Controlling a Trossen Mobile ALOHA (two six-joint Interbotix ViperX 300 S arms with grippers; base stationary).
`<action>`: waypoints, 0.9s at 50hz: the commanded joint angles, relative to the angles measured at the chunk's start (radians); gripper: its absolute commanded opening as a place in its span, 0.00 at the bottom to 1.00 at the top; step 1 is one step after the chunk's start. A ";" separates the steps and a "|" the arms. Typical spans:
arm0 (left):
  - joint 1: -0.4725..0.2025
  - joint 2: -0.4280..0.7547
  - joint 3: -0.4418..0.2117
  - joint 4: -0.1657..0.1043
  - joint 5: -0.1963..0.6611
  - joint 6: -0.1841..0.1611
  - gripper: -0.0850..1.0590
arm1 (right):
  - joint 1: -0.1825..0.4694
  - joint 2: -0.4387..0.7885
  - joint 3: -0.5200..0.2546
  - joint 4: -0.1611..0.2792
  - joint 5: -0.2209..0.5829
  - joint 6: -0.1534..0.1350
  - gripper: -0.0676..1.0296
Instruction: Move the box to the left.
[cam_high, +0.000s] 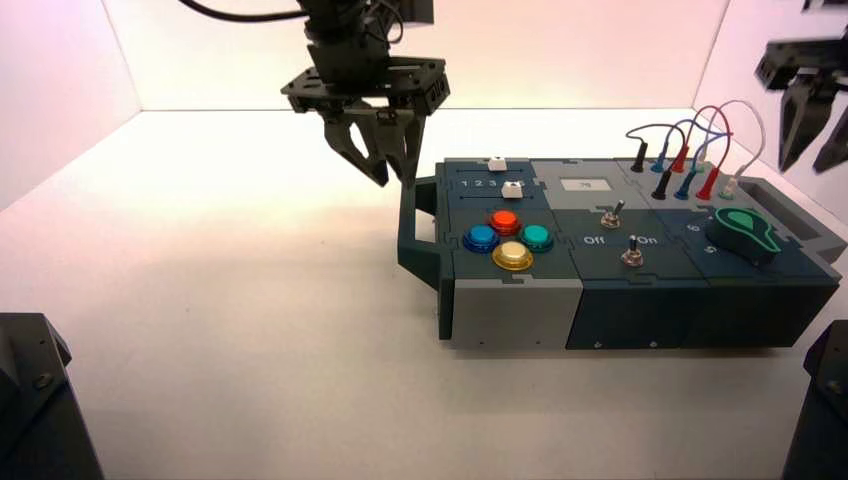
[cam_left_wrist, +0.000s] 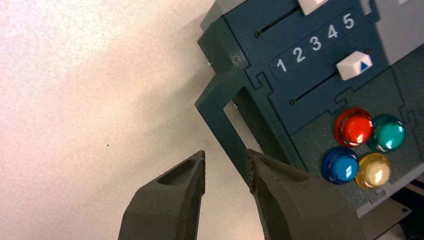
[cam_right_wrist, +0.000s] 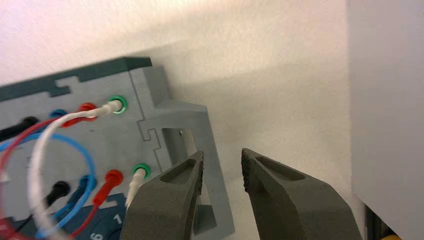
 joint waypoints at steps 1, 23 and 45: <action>-0.003 -0.002 -0.037 -0.002 -0.006 0.003 0.47 | -0.005 0.018 -0.031 0.003 -0.008 -0.006 0.44; -0.037 0.058 -0.103 -0.009 0.015 0.003 0.47 | 0.028 0.130 -0.054 0.031 -0.011 -0.035 0.44; -0.049 0.101 -0.074 -0.006 0.020 -0.003 0.47 | 0.077 0.146 -0.057 0.031 -0.008 -0.037 0.44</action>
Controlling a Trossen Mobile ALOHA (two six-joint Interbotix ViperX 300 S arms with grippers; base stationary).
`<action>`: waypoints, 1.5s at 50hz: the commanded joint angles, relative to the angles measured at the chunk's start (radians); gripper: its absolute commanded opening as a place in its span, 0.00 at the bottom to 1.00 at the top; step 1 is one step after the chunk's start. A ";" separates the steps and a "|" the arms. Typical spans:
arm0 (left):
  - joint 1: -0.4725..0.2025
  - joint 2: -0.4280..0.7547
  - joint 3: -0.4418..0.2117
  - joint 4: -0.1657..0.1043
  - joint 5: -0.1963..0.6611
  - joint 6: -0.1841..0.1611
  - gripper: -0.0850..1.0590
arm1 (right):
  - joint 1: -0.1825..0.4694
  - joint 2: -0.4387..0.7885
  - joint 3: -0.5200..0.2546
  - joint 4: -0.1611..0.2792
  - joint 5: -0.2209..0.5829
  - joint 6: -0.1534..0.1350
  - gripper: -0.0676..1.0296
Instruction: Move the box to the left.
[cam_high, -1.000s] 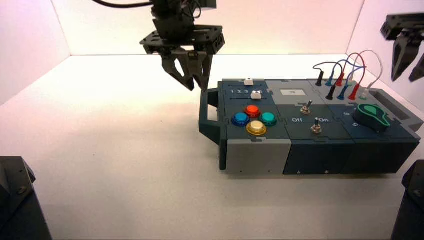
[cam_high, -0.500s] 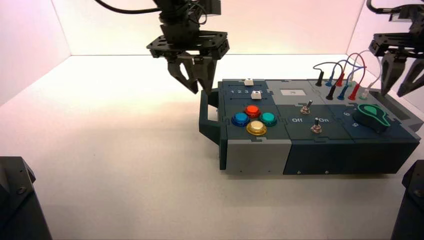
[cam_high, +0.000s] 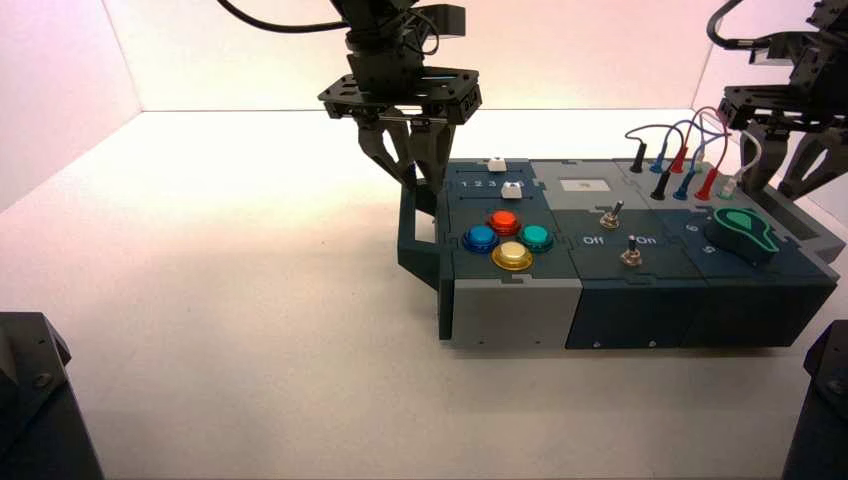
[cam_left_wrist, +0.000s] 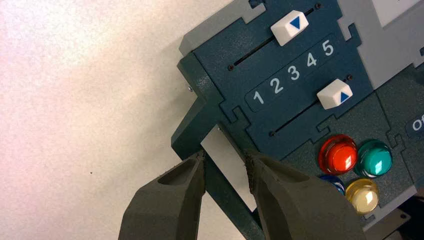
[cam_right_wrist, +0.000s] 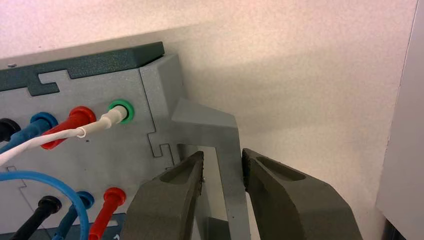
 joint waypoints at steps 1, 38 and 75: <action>-0.014 0.002 0.028 0.000 0.003 -0.005 0.47 | 0.020 -0.006 -0.017 0.005 0.002 -0.003 0.44; 0.026 -0.048 0.117 0.025 -0.034 -0.006 0.47 | 0.020 -0.017 -0.017 0.006 0.003 -0.003 0.44; 0.107 -0.097 0.146 0.054 -0.028 -0.005 0.47 | 0.178 0.005 -0.021 0.012 0.018 -0.005 0.44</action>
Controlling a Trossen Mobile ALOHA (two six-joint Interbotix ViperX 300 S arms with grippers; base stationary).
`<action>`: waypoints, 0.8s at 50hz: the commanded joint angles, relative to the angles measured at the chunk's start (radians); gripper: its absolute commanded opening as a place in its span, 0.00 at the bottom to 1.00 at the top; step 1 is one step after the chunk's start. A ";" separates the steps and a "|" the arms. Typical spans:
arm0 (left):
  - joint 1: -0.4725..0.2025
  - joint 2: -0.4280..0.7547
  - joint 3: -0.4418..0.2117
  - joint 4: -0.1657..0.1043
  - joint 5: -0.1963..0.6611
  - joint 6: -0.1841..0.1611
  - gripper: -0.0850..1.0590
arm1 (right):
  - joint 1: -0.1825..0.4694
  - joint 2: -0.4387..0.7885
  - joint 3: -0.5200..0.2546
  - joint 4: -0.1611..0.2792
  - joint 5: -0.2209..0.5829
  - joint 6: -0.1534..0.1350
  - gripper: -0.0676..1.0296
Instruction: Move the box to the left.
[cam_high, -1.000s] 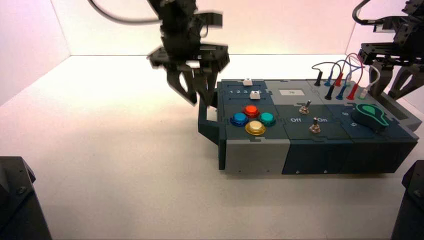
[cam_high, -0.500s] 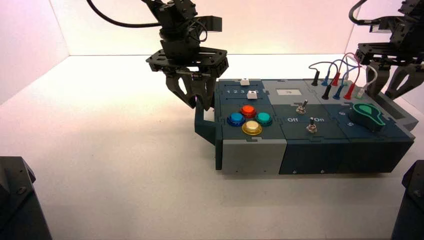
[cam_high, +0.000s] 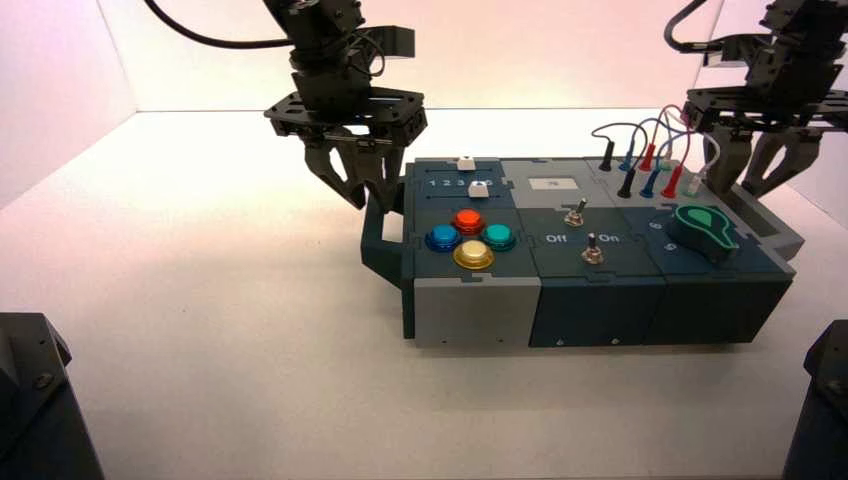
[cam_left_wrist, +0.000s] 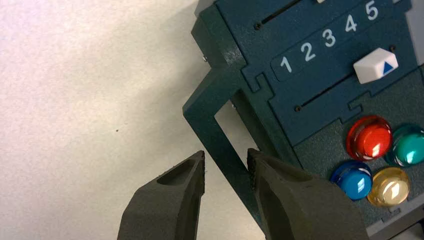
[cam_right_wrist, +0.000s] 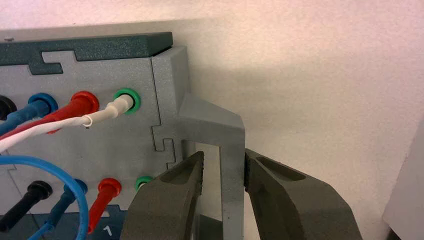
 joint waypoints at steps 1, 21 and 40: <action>0.028 -0.026 0.002 0.014 0.002 0.003 0.47 | 0.058 -0.006 -0.015 0.011 0.003 -0.003 0.44; 0.051 -0.028 0.008 0.014 0.002 0.002 0.47 | 0.149 -0.002 -0.020 0.025 0.008 -0.003 0.44; 0.103 -0.043 0.018 0.017 0.002 0.003 0.47 | 0.175 -0.006 -0.031 0.028 0.009 -0.005 0.44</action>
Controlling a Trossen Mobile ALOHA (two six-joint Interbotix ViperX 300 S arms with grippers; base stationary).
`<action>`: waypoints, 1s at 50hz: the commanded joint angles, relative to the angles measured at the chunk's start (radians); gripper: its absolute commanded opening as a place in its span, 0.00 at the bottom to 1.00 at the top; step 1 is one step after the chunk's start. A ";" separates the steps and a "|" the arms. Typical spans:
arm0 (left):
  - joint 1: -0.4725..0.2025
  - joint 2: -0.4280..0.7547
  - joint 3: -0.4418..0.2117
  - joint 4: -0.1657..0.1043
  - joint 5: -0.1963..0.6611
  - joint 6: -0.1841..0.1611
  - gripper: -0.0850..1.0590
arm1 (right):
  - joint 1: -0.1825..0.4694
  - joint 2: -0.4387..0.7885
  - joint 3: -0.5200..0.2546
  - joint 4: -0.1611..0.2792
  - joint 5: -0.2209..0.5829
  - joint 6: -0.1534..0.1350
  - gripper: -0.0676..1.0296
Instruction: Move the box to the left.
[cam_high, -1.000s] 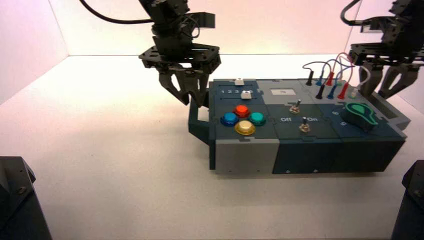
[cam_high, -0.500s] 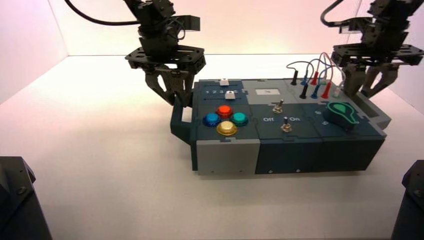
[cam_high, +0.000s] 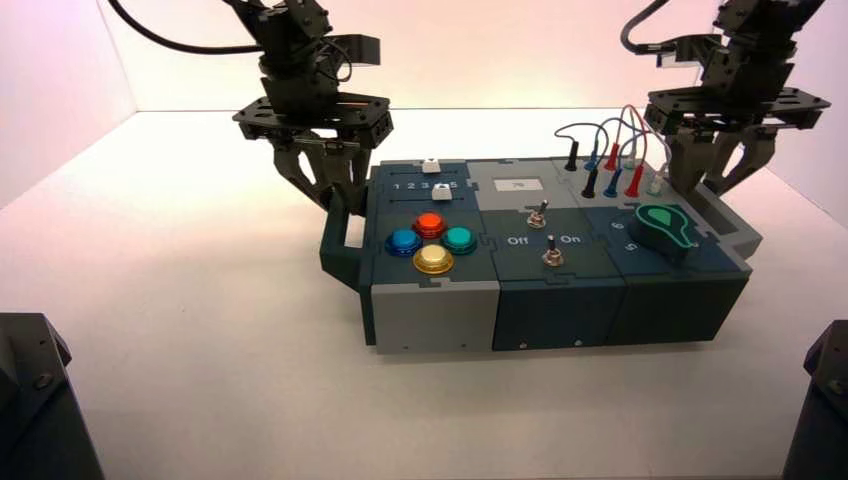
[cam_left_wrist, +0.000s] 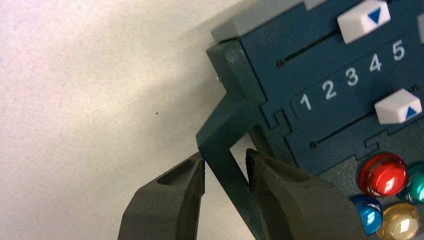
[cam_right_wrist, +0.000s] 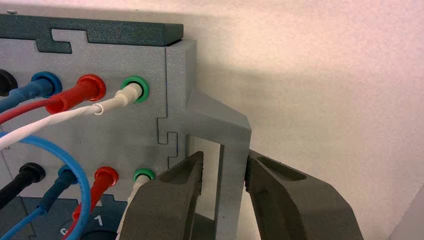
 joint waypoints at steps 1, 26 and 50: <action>0.014 -0.043 -0.008 0.002 -0.003 0.003 0.47 | 0.034 -0.014 -0.020 0.018 0.002 -0.005 0.44; 0.051 -0.037 -0.015 0.003 -0.002 0.002 0.47 | 0.133 0.049 -0.081 0.061 0.008 -0.006 0.44; 0.095 -0.020 -0.066 0.012 0.021 0.006 0.47 | 0.210 0.080 -0.146 0.097 0.032 -0.006 0.44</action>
